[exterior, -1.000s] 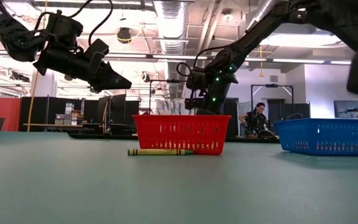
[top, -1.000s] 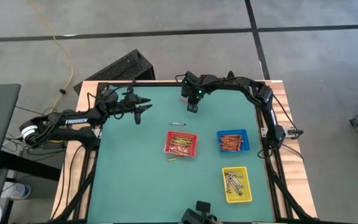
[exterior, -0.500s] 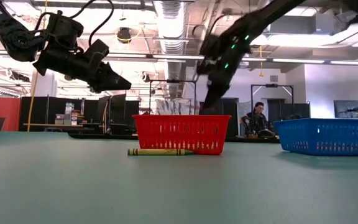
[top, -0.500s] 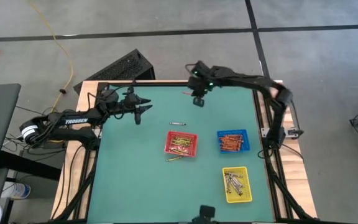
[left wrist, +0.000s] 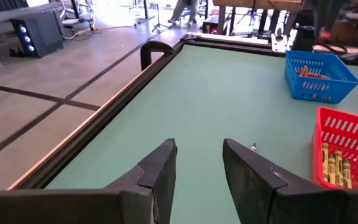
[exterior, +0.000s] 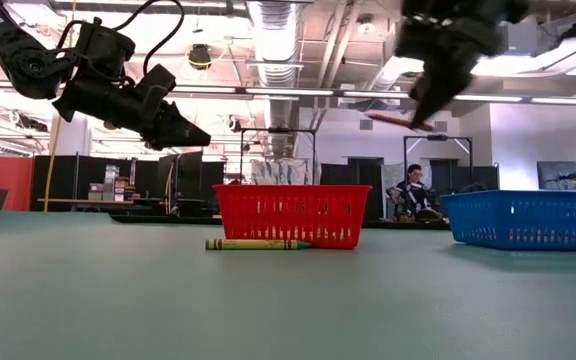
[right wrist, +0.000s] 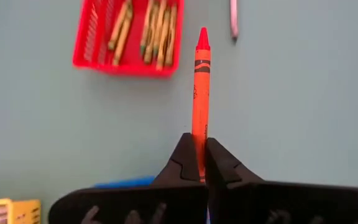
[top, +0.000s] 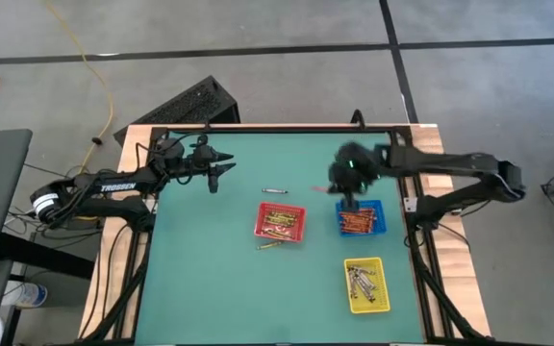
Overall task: Sort crayons
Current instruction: Put the orange crayon into the blue basket
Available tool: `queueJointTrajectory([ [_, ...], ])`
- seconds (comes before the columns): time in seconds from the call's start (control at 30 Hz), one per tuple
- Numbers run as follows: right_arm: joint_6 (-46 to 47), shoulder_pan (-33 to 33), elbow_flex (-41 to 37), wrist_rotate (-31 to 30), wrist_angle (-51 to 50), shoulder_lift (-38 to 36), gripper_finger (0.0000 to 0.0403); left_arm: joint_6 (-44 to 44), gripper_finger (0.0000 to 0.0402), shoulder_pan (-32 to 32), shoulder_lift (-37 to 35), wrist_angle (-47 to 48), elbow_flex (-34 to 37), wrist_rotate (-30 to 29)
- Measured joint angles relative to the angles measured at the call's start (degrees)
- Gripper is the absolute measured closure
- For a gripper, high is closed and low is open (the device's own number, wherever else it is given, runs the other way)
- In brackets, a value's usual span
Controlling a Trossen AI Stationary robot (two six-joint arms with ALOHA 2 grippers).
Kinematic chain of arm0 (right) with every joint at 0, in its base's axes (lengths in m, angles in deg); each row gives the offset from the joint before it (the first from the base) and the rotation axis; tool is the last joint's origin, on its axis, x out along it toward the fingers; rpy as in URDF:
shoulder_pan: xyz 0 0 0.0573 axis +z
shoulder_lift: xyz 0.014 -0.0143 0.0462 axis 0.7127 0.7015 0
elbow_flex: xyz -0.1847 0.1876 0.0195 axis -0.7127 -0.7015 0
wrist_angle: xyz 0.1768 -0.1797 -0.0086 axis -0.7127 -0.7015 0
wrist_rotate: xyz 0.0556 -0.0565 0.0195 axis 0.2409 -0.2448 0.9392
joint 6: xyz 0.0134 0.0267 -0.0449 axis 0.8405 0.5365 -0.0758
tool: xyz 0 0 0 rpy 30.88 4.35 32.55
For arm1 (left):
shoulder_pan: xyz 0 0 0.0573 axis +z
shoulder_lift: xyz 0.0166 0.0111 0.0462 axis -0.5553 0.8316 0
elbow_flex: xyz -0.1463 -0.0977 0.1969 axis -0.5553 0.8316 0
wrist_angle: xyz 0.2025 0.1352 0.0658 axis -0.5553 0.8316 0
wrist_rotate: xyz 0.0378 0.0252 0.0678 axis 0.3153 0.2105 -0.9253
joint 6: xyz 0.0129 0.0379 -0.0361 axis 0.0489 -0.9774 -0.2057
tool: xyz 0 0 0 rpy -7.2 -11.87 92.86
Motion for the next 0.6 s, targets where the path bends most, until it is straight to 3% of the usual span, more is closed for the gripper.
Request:
queueJointTrajectory([
  [0.4, 28.9, 14.6, -10.1, -4.6, -9.8, -3.7, 0.04, 3.0, 0.0281, 0.0, 0.0, 0.0, 0.0, 0.0],
  [0.6, 35.0, 19.4, -10.7, -7.5, -15.9, -3.7, 0.04, 3.7, 0.0281, 0.0, 0.0, 0.0, 0.0, -0.3],
])
